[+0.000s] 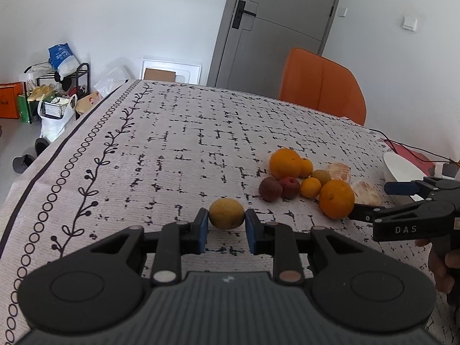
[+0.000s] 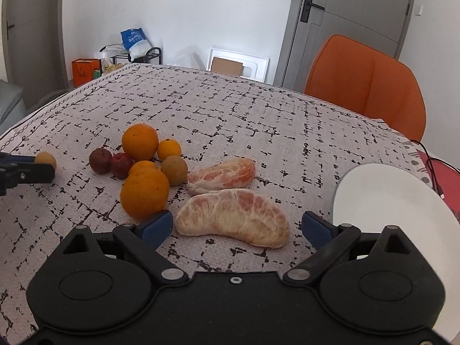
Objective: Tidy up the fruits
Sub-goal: 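Lower the right gripper around the peeled pomelo segment while the left gripper holds the brown fruit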
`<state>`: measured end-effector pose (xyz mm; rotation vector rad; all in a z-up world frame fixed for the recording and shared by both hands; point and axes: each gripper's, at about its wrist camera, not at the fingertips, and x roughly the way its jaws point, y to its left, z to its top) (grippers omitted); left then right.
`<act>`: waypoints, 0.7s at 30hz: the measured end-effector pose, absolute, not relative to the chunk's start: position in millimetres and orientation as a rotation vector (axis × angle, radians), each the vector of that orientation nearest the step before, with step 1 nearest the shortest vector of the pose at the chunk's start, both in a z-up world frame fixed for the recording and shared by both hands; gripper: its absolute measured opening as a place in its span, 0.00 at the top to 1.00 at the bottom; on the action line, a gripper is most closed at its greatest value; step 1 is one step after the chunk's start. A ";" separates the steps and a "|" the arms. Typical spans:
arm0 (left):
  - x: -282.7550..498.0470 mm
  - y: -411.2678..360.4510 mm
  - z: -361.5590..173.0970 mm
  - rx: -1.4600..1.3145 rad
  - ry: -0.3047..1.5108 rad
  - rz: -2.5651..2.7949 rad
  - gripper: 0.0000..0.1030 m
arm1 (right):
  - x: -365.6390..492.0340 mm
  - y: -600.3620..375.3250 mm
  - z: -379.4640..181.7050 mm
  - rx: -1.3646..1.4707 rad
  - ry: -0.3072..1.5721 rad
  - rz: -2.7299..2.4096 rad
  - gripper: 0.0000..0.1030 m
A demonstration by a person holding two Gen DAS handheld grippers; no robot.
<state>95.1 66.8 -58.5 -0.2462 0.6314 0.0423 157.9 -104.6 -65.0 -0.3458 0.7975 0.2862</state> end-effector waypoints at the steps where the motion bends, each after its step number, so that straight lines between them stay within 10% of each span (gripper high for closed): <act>1: 94.9 68.1 -58.4 -0.250 0.631 0.043 0.75 | 159.4 -104.2 -65.5 -0.351 0.798 0.291 0.06; 21: 88.1 61.1 -41.0 -0.227 0.600 0.041 0.75 | 150.1 -111.5 -49.3 -0.293 0.758 0.385 0.21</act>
